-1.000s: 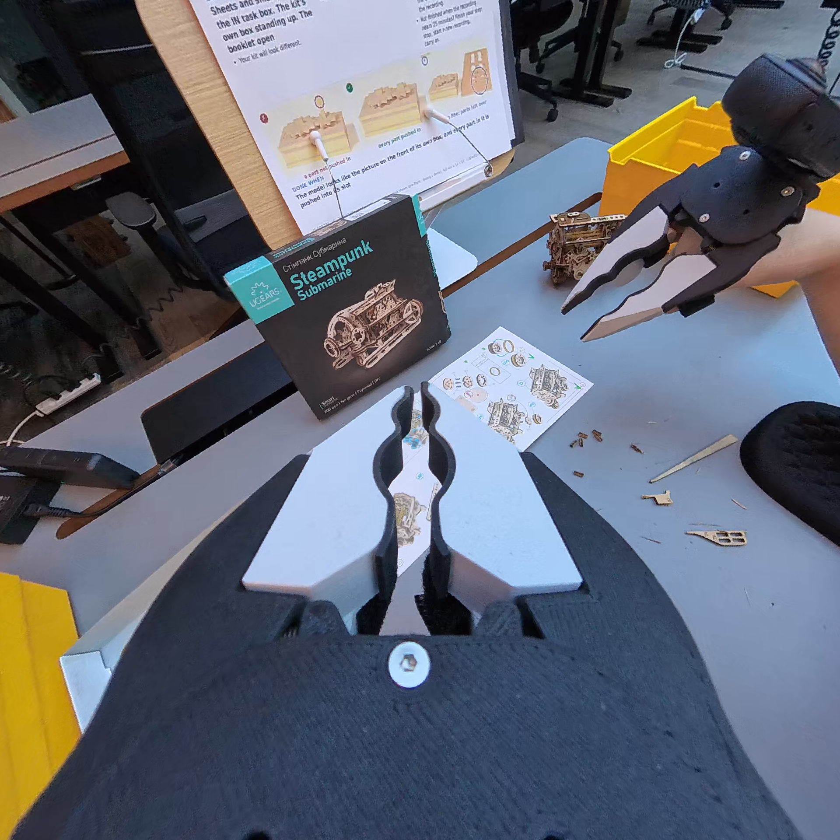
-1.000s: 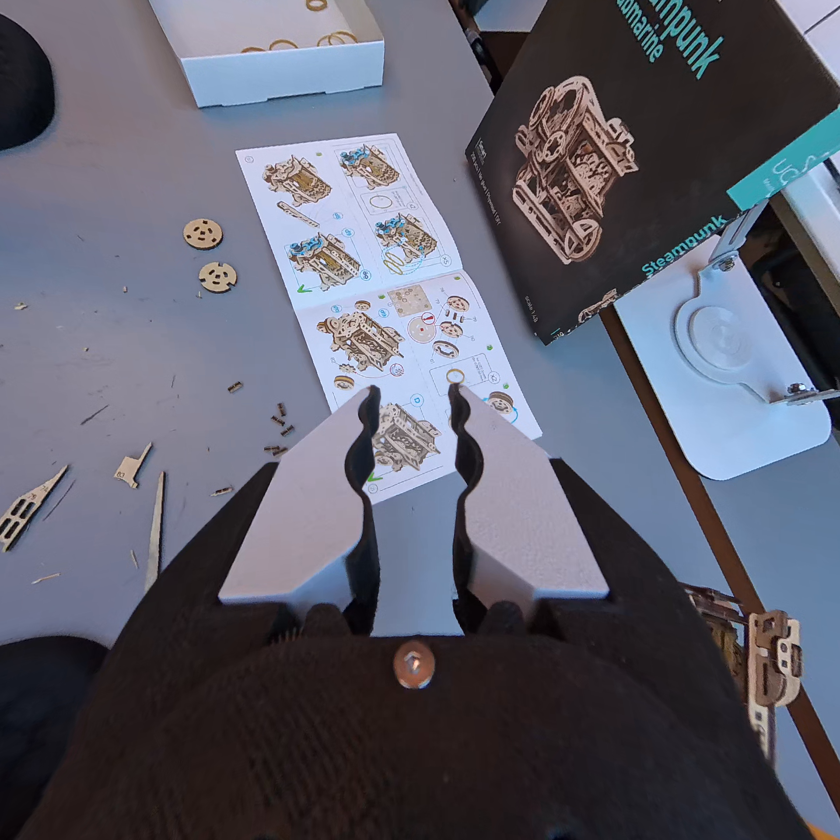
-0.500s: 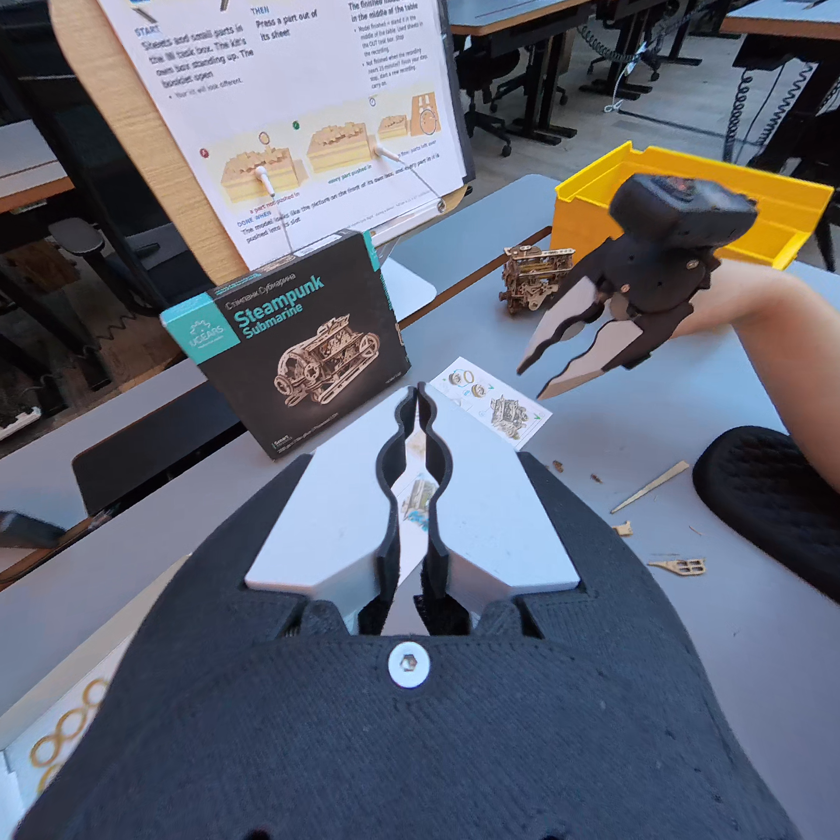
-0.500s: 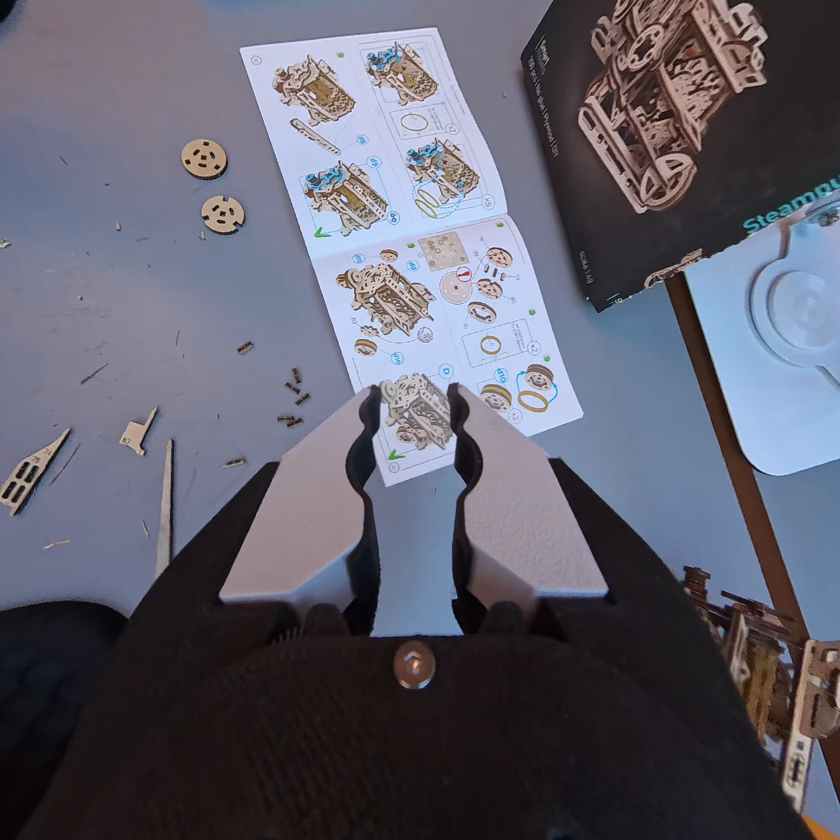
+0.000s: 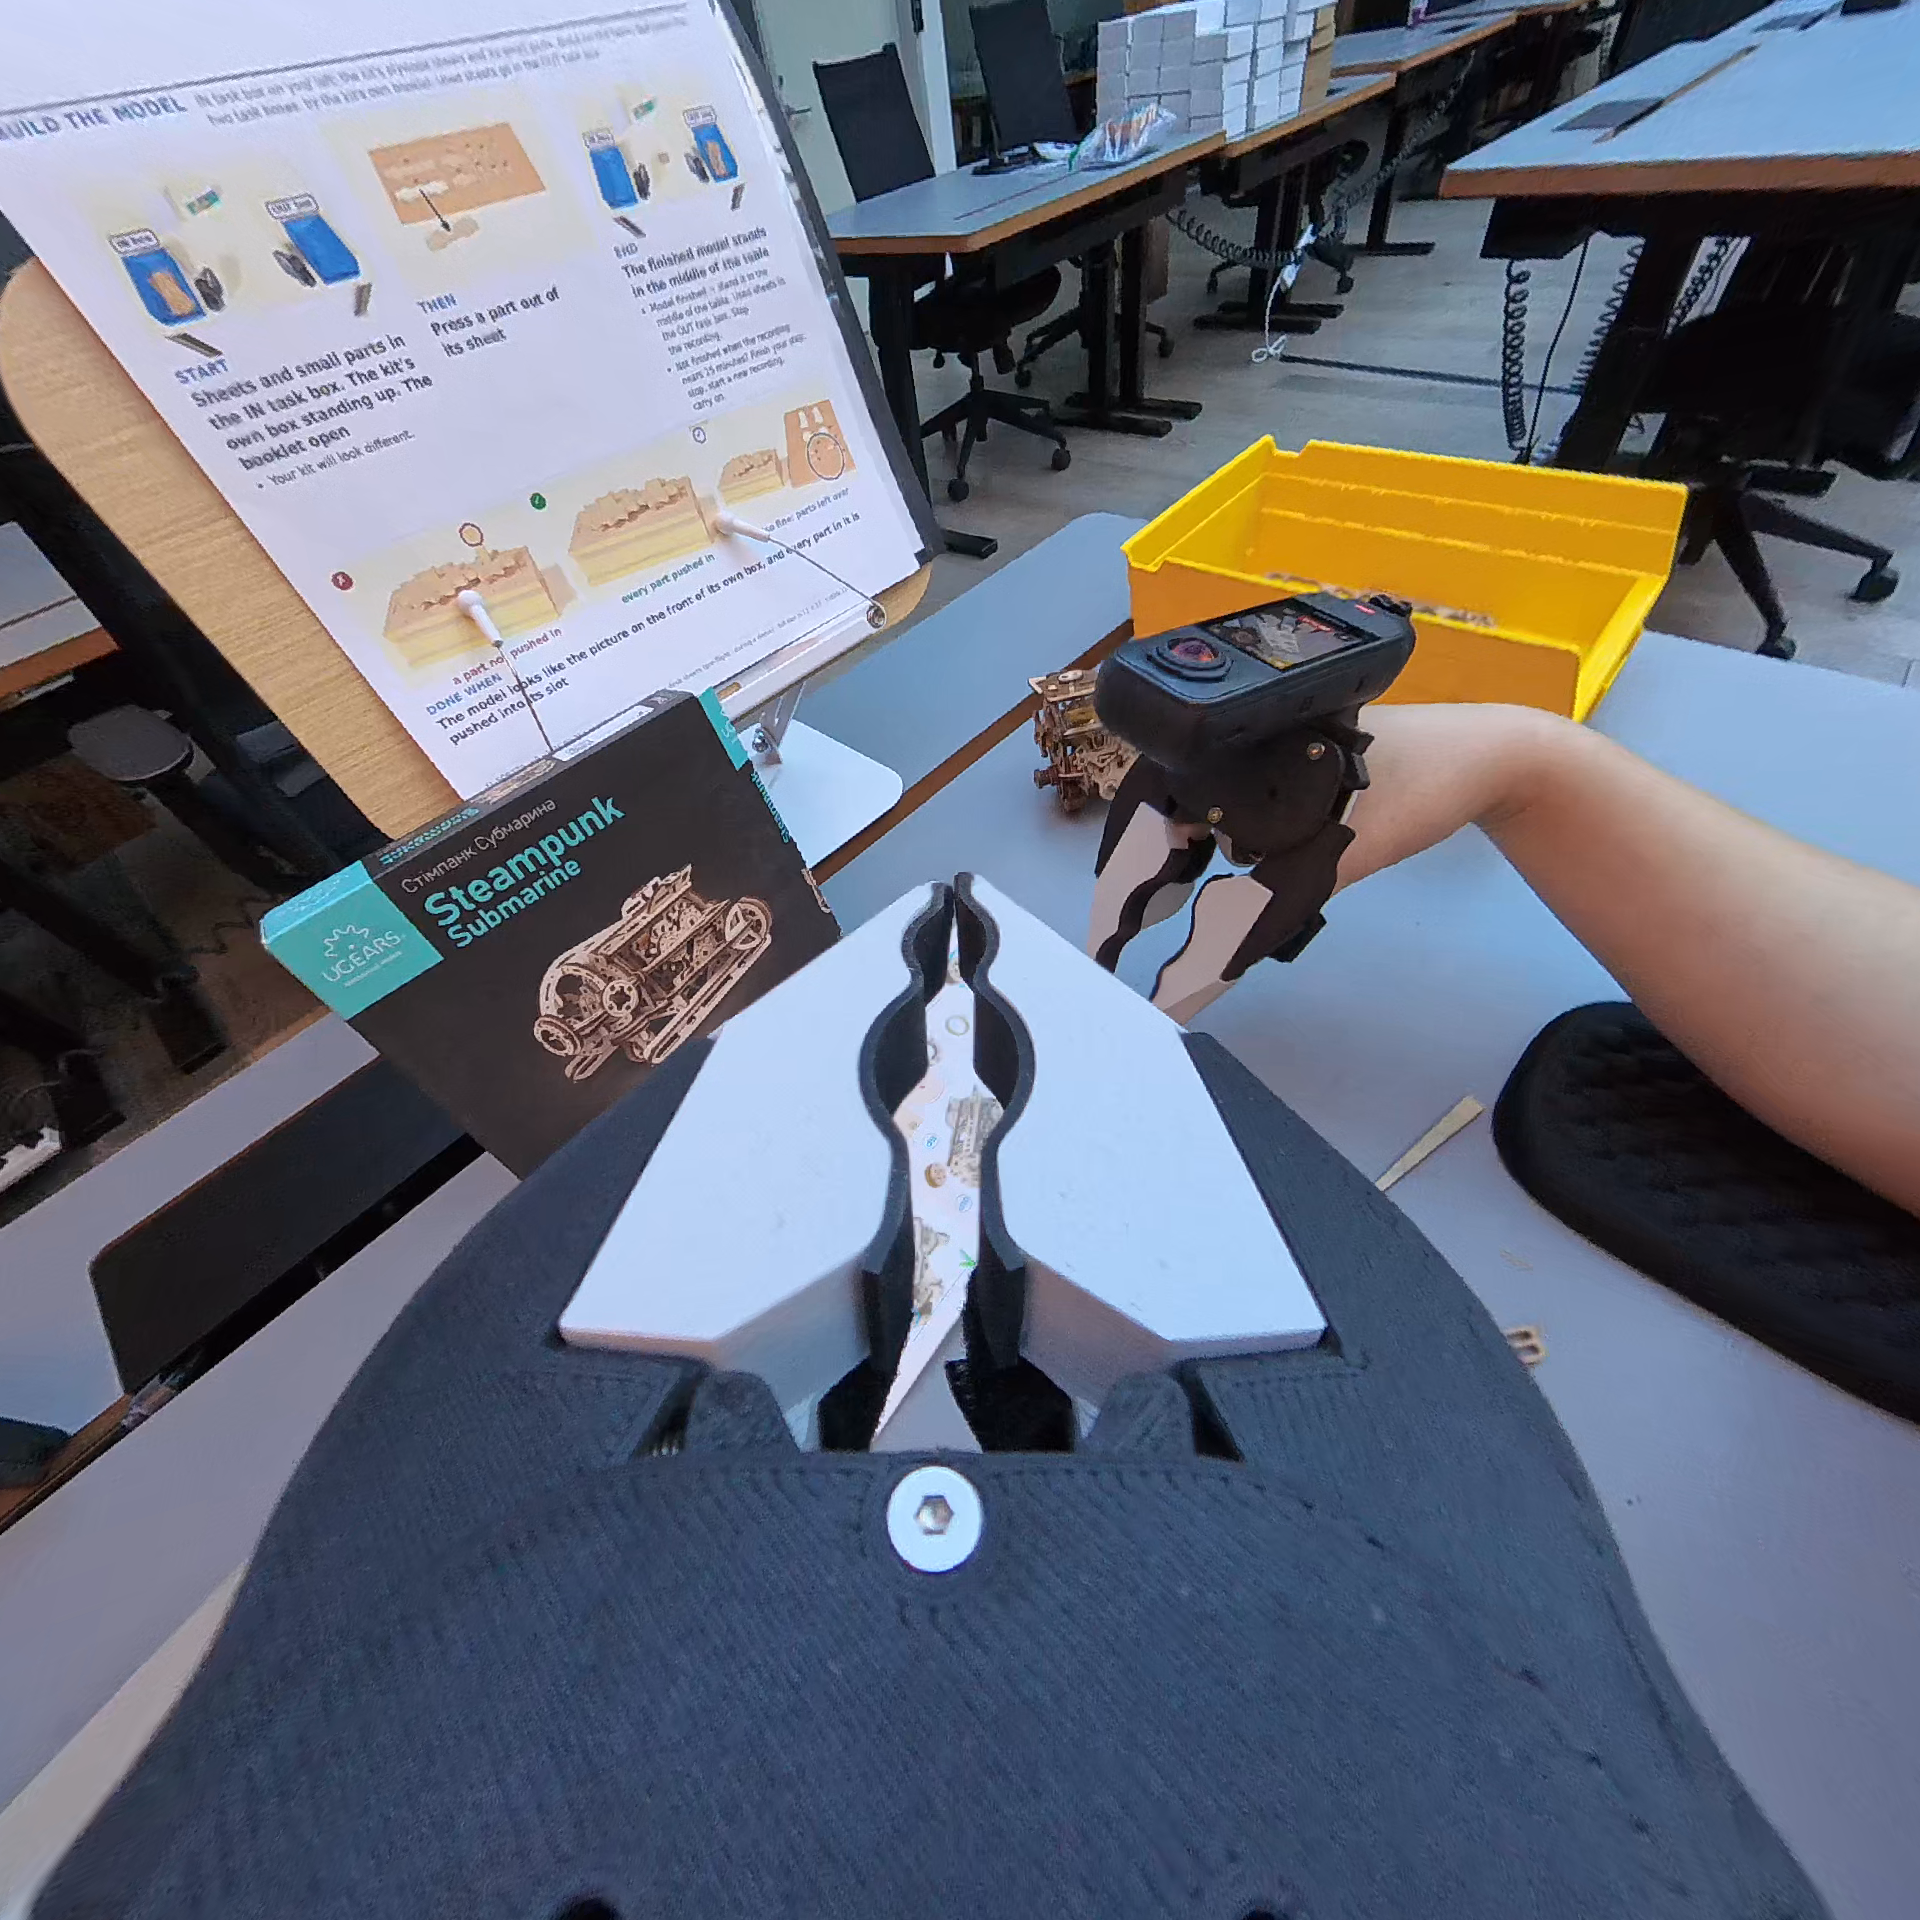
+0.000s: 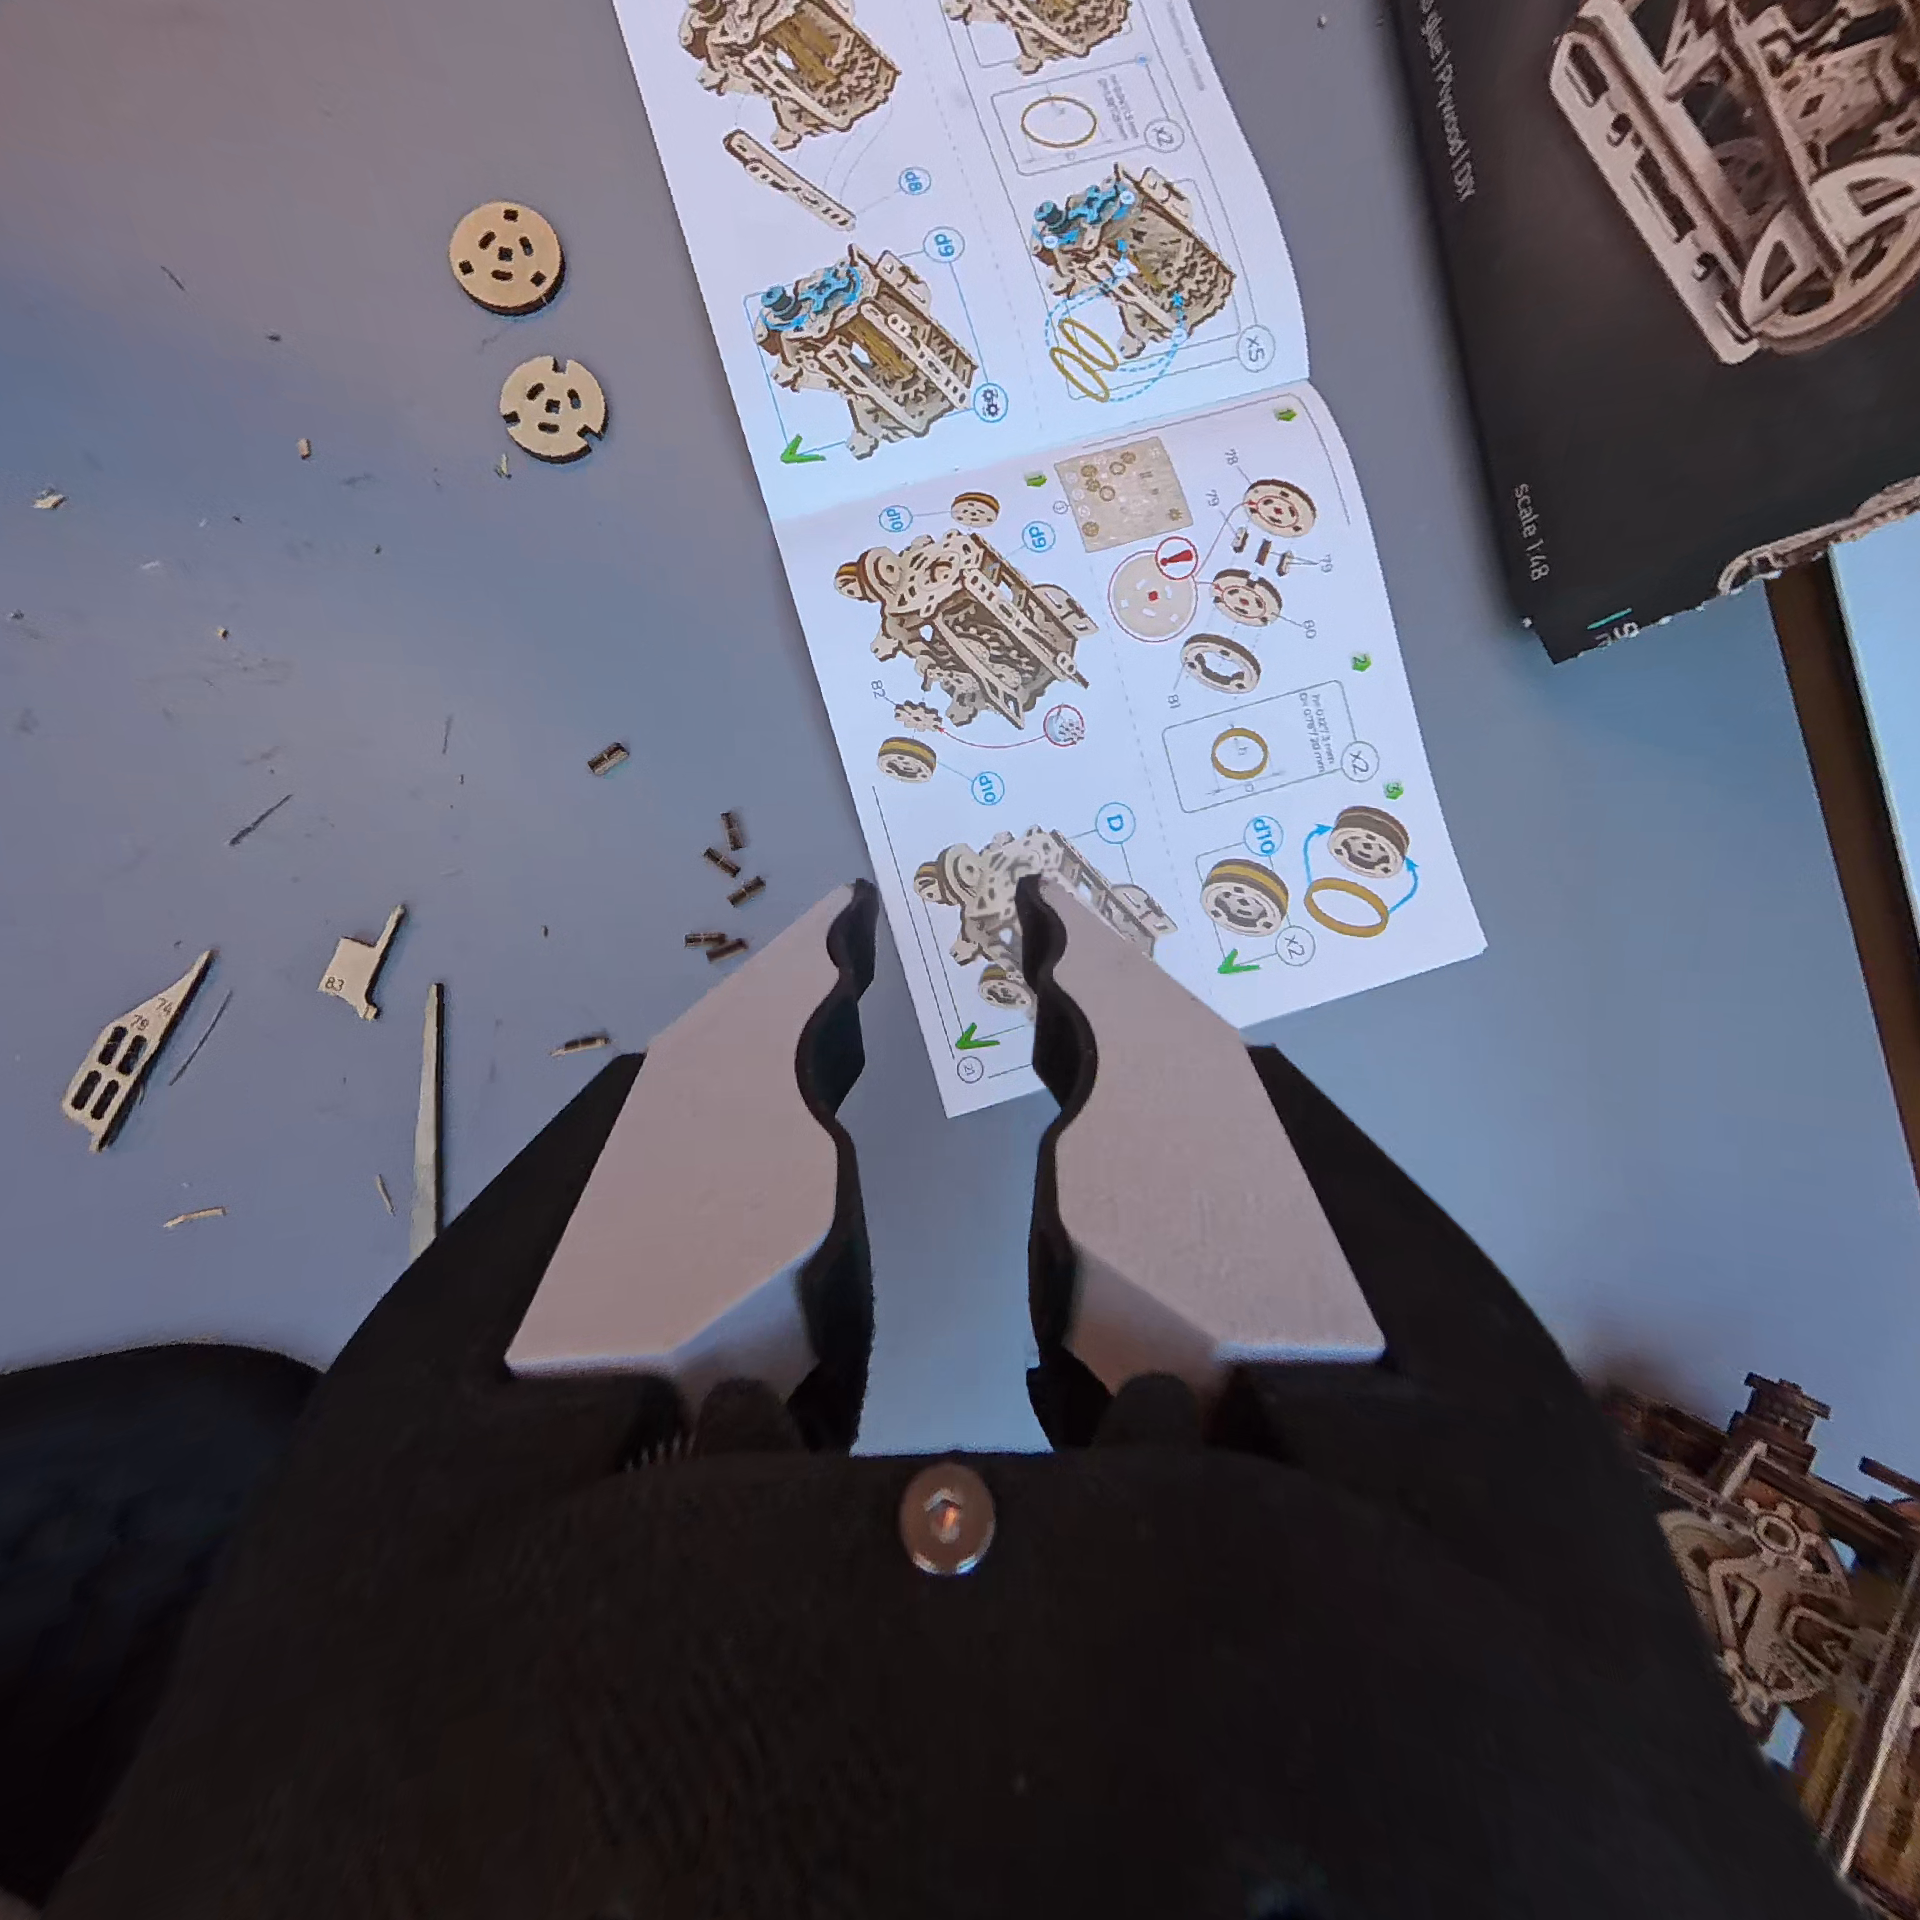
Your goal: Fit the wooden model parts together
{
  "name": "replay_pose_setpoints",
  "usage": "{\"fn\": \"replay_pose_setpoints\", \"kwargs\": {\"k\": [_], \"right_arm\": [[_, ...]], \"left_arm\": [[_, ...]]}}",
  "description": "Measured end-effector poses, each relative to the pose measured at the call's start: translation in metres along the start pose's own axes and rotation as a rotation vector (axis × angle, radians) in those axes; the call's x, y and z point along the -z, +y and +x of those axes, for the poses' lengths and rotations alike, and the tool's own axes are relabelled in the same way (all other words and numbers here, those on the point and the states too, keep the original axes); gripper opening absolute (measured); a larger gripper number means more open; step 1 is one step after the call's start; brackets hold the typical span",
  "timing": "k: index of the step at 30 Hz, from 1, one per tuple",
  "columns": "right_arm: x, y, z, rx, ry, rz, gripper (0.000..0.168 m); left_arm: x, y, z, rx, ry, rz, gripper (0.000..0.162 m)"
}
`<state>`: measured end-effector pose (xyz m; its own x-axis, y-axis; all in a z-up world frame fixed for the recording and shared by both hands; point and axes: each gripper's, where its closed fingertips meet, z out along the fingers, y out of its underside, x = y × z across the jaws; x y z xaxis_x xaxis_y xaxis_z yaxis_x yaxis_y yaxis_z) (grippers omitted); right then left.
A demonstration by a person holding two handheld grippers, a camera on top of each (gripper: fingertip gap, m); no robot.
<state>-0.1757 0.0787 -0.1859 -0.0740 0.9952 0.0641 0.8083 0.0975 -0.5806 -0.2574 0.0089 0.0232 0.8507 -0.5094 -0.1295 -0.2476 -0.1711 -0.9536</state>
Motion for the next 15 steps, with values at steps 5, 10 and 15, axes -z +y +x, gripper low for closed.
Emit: {"fn": "replay_pose_setpoints", "kwargs": {"k": [5,10,15], "right_arm": [[0.001,-0.005,0.003,-0.070,-0.028,0.062,0.027],[-0.008,-0.006,-0.003,-0.015,-0.027,0.014,0.027],[-0.005,-0.006,-0.002,0.000,-0.001,-0.001,0.027]], "left_arm": [[0.006,0.001,0.007,0.097,0.097,0.040,0.000],[0.022,0.001,-0.016,0.130,0.059,0.067,0.000],[0.039,-0.002,-0.026,0.155,0.024,0.096,0.000]]}}
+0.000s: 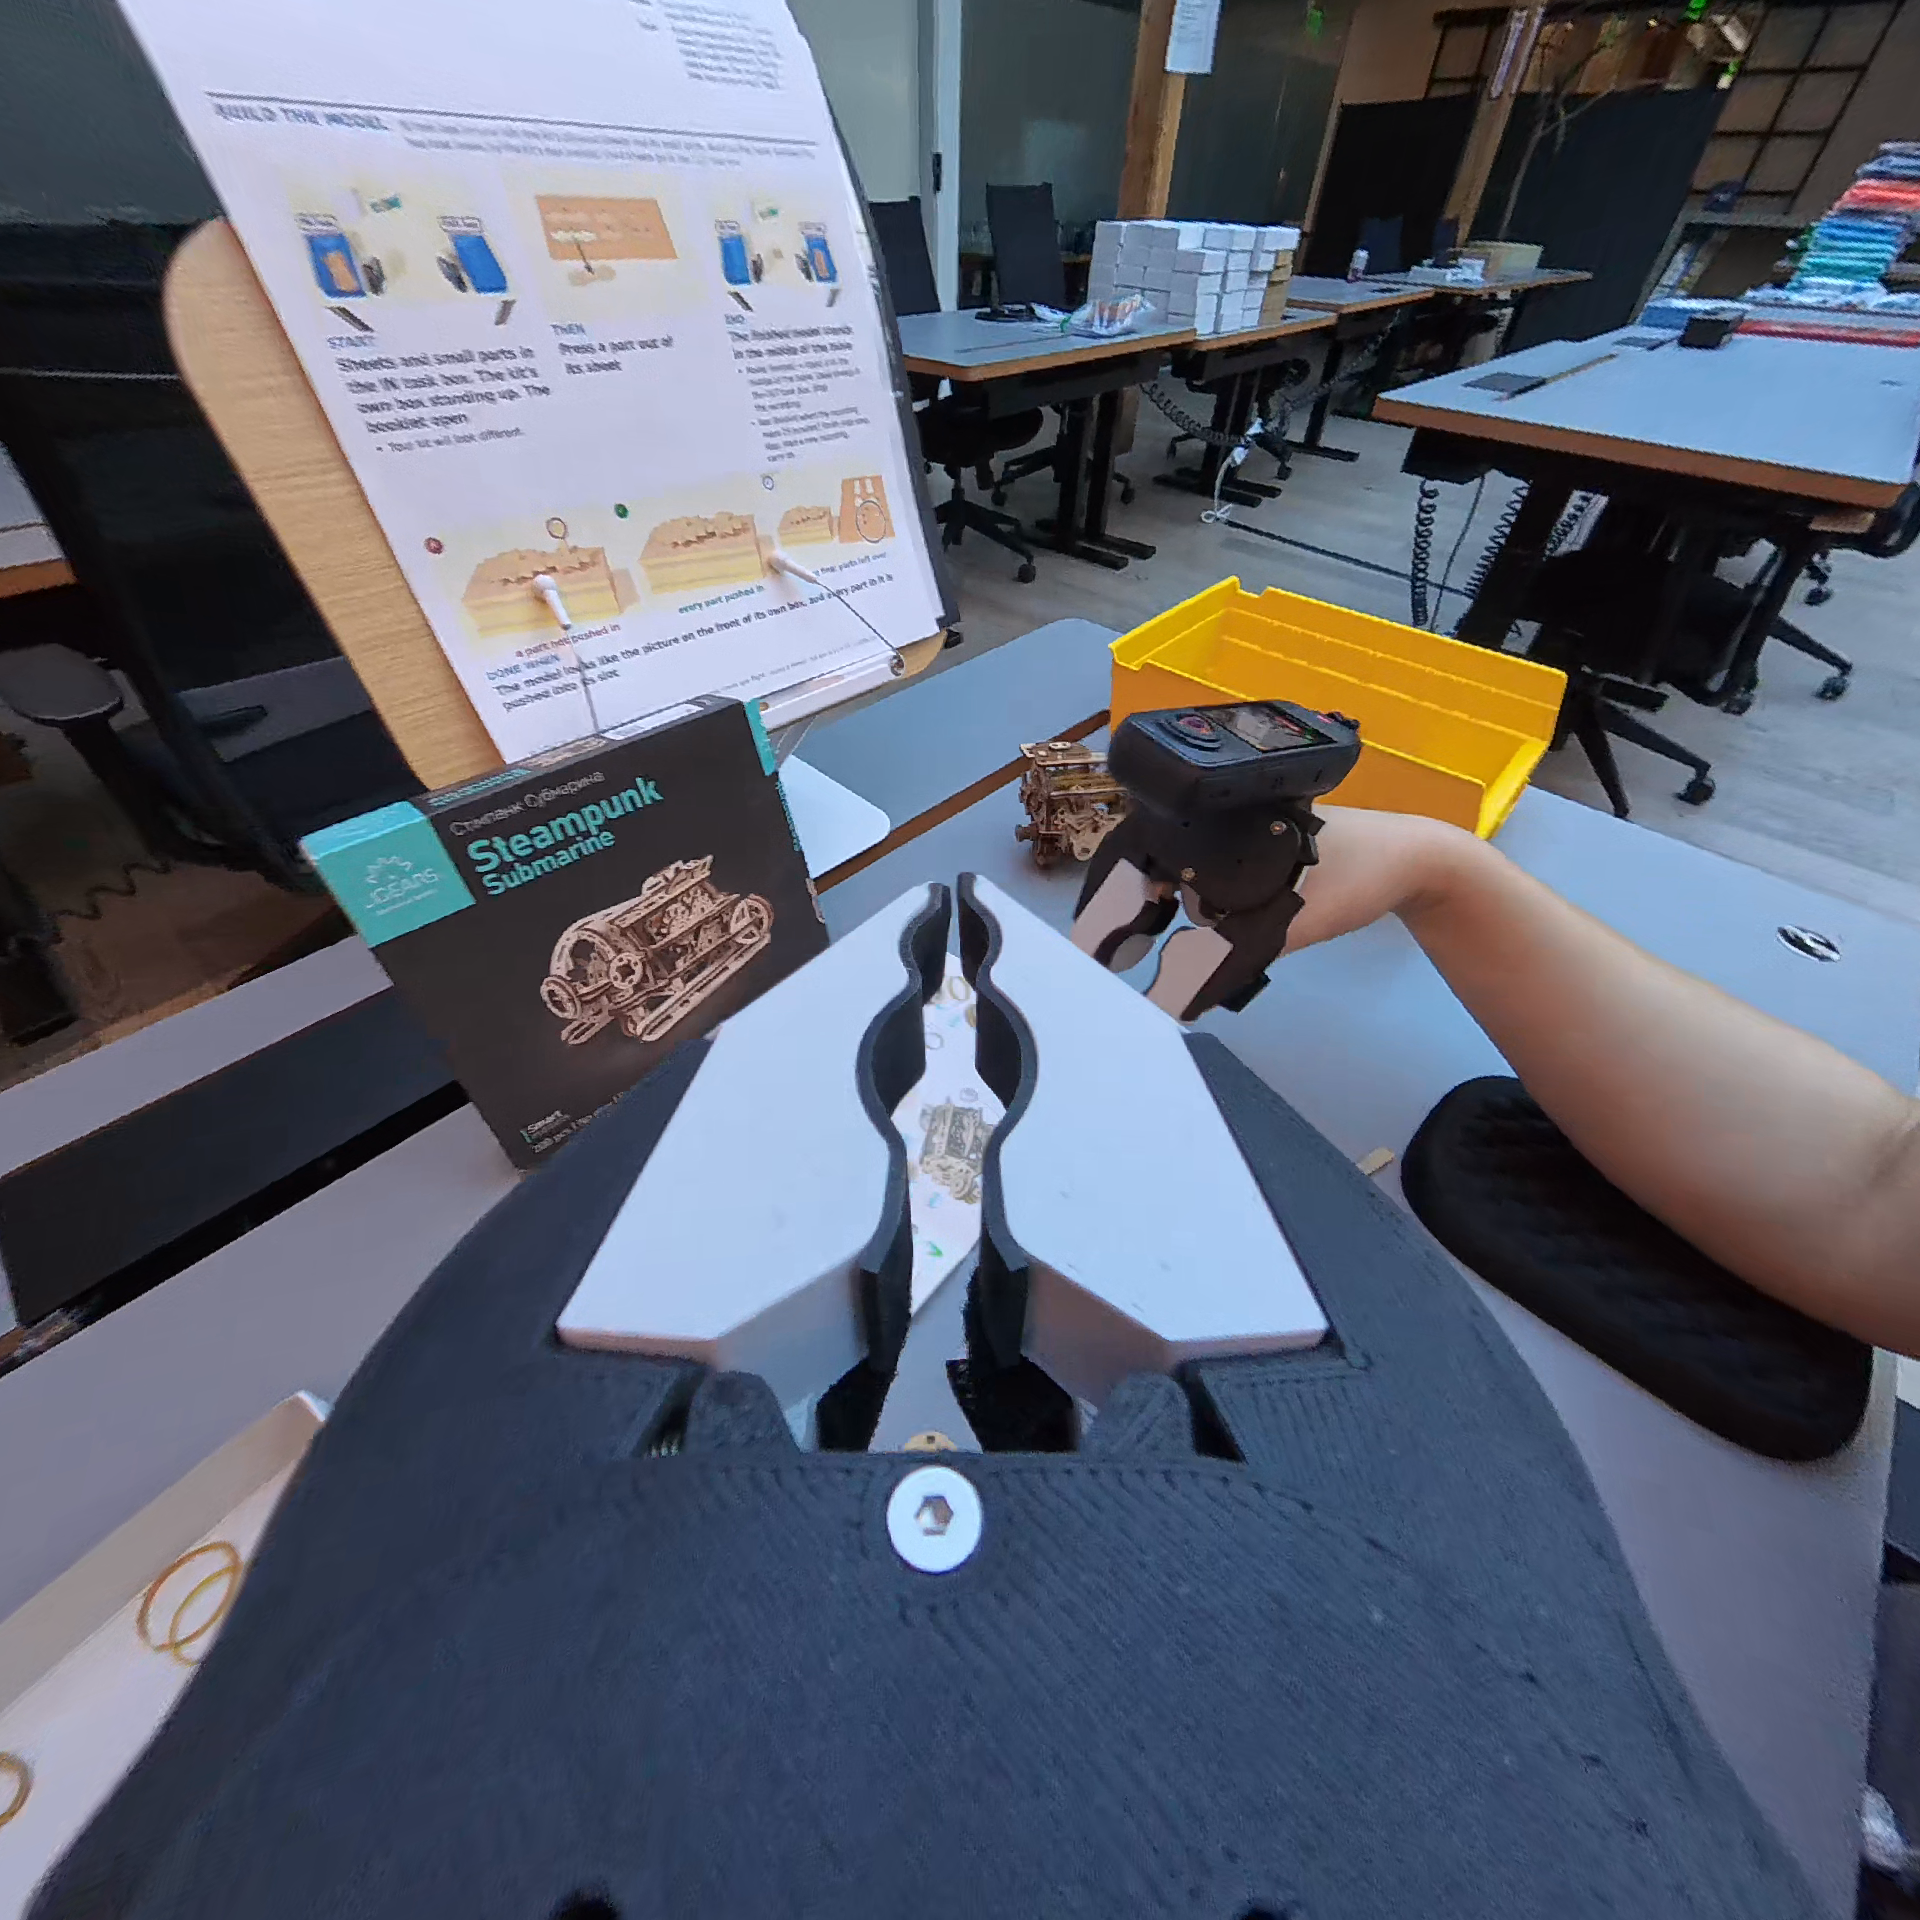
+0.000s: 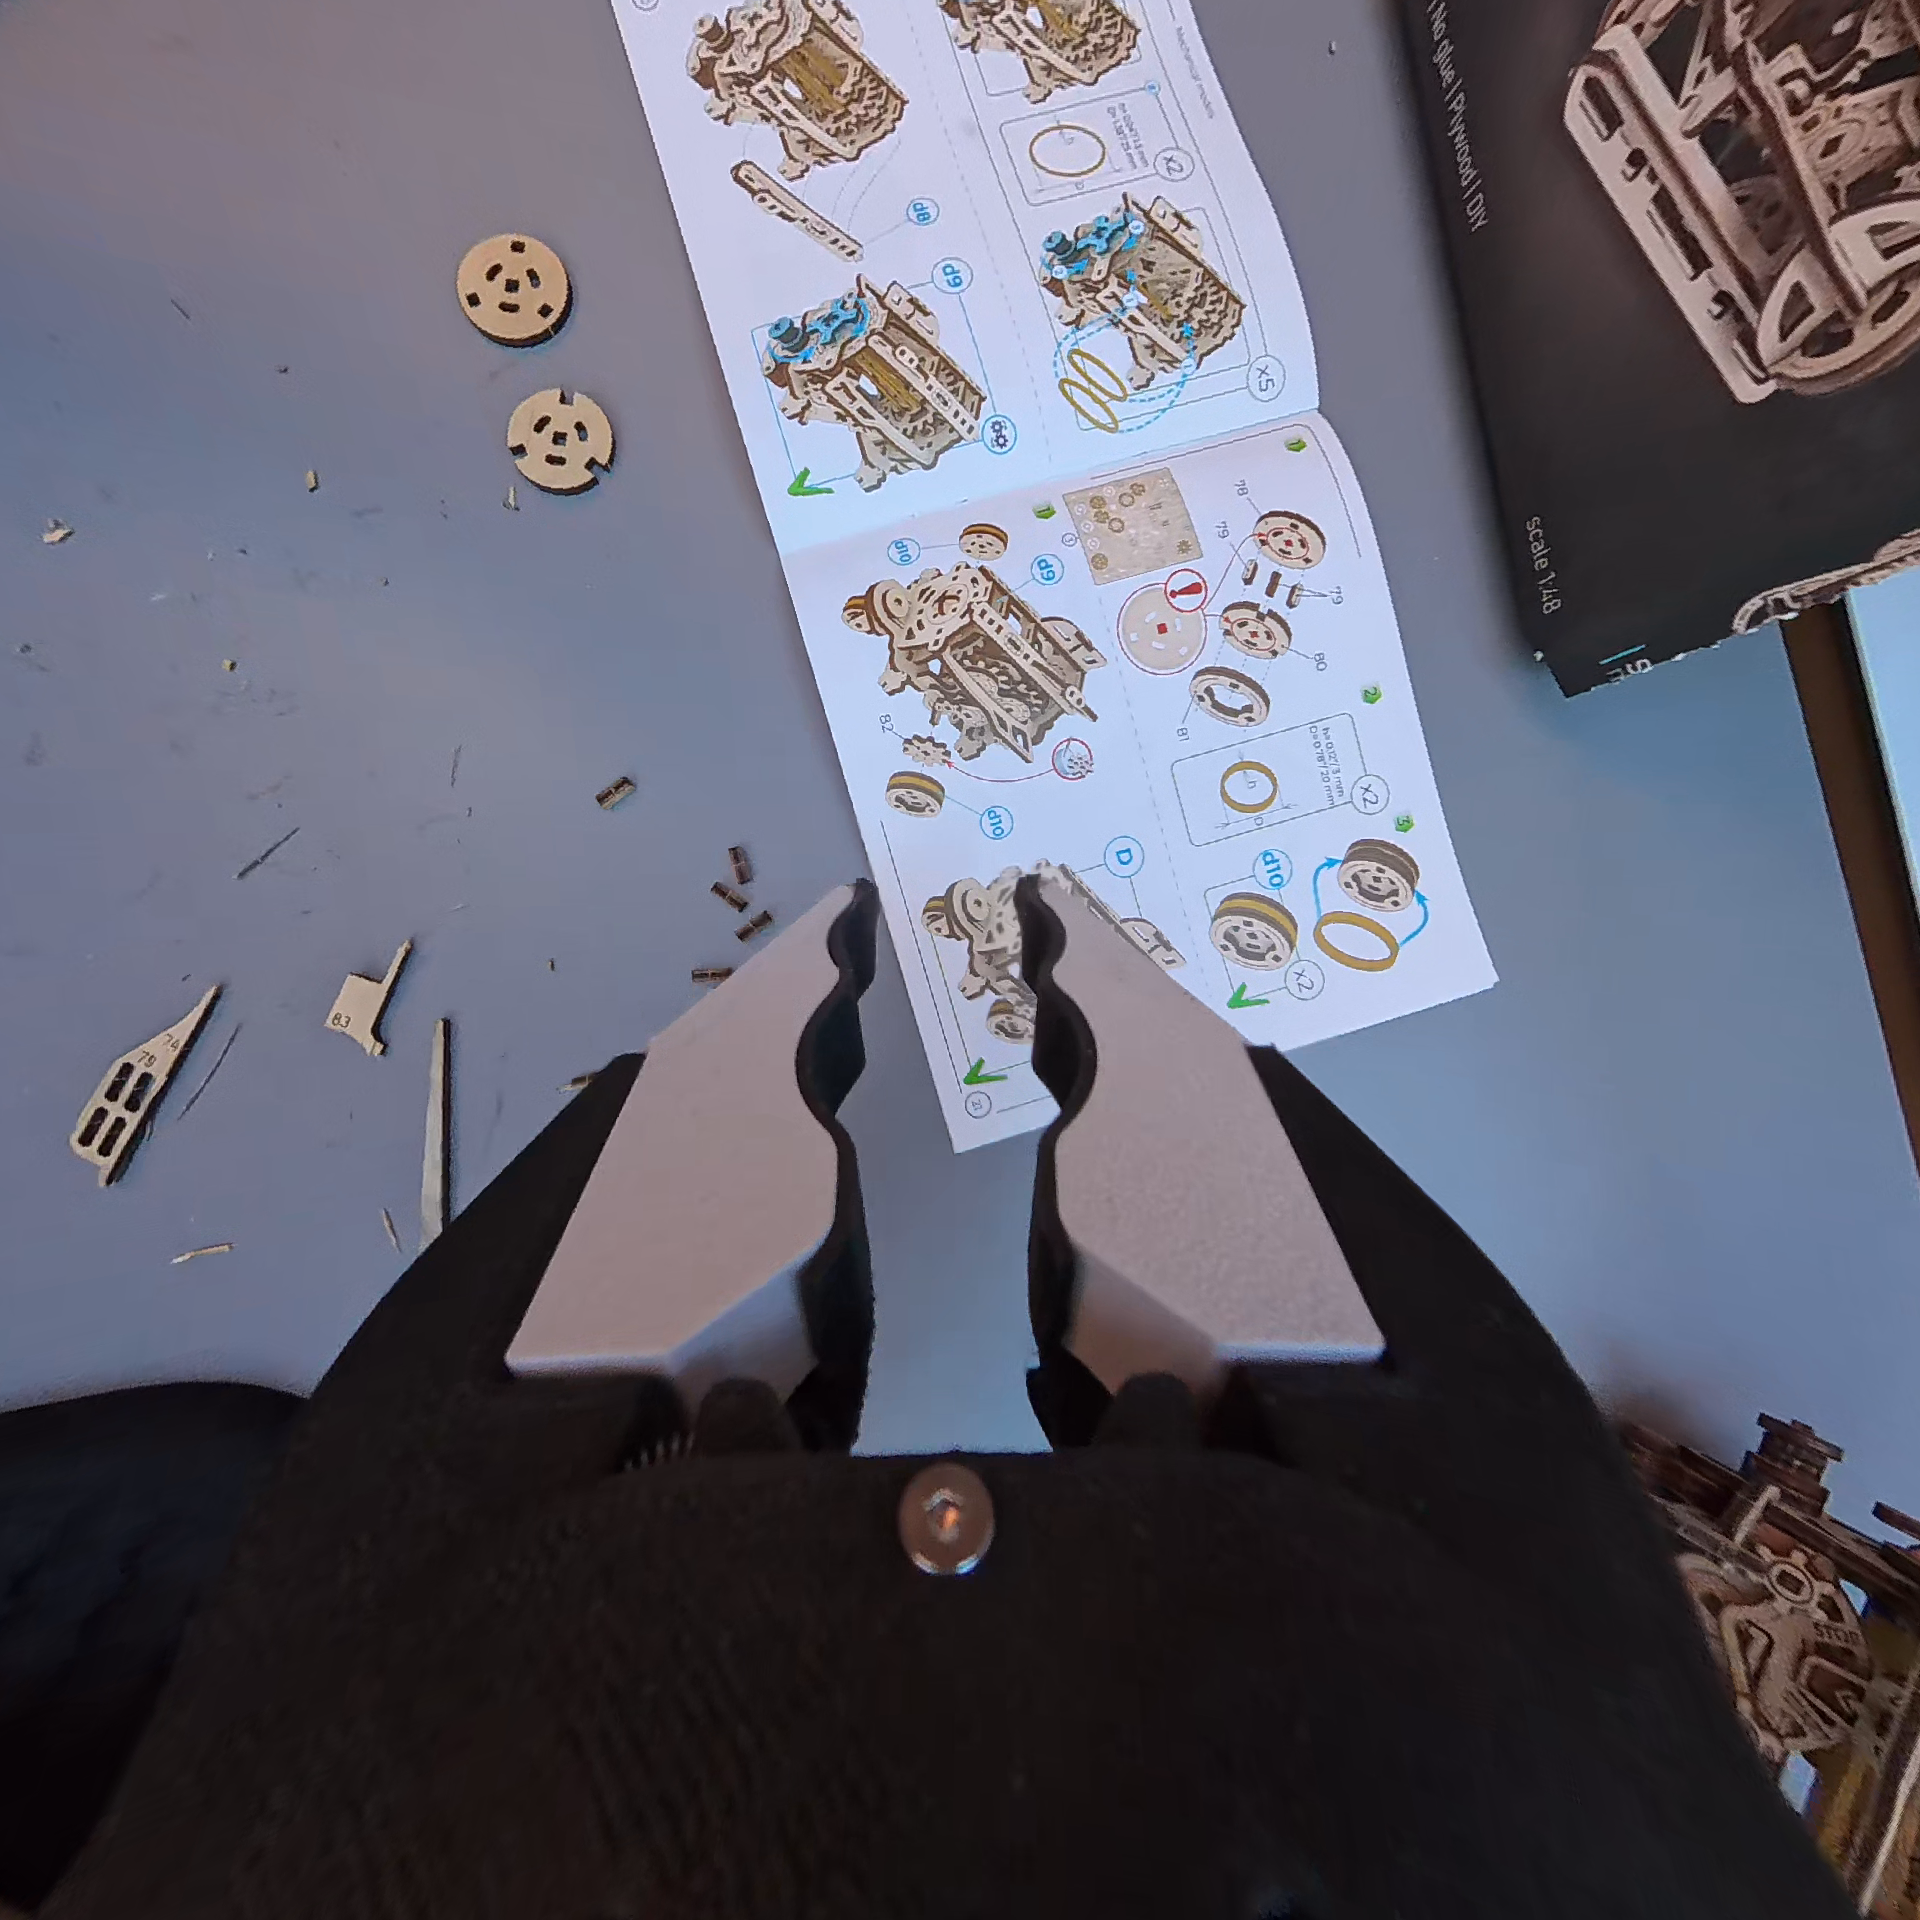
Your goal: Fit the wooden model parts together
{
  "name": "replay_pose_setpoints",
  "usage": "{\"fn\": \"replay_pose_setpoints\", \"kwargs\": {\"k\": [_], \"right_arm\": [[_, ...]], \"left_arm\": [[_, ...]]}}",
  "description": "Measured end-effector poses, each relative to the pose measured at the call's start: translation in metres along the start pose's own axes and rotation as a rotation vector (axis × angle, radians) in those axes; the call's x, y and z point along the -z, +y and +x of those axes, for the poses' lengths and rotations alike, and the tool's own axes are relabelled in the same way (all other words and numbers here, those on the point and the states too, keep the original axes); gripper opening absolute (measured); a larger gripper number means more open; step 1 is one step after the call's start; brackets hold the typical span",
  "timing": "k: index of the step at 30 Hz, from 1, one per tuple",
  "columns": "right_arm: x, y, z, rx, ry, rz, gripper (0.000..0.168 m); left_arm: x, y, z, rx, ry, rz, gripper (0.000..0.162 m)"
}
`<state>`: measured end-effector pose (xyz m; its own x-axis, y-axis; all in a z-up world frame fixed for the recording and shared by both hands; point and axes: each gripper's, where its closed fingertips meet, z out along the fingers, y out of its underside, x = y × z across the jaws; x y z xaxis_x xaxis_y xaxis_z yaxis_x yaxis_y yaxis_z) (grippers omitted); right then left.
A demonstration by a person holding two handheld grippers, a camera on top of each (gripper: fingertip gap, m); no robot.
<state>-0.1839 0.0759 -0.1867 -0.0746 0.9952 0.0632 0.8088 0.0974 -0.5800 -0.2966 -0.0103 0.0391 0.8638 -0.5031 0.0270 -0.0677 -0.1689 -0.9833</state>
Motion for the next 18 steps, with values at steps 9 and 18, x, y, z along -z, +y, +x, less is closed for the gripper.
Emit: {"fn": "replay_pose_setpoints", "kwargs": {"k": [9,18], "right_arm": [[0.013,0.003,0.009,-0.006,0.064,-0.004,0.027],[0.015,0.007,0.012,-0.015,0.080,-0.015,0.027]], "left_arm": [[0.007,0.006,-0.014,-0.035,-0.095,-0.044,0.000],[0.007,0.009,-0.019,-0.007,-0.089,-0.053,0.001]]}}
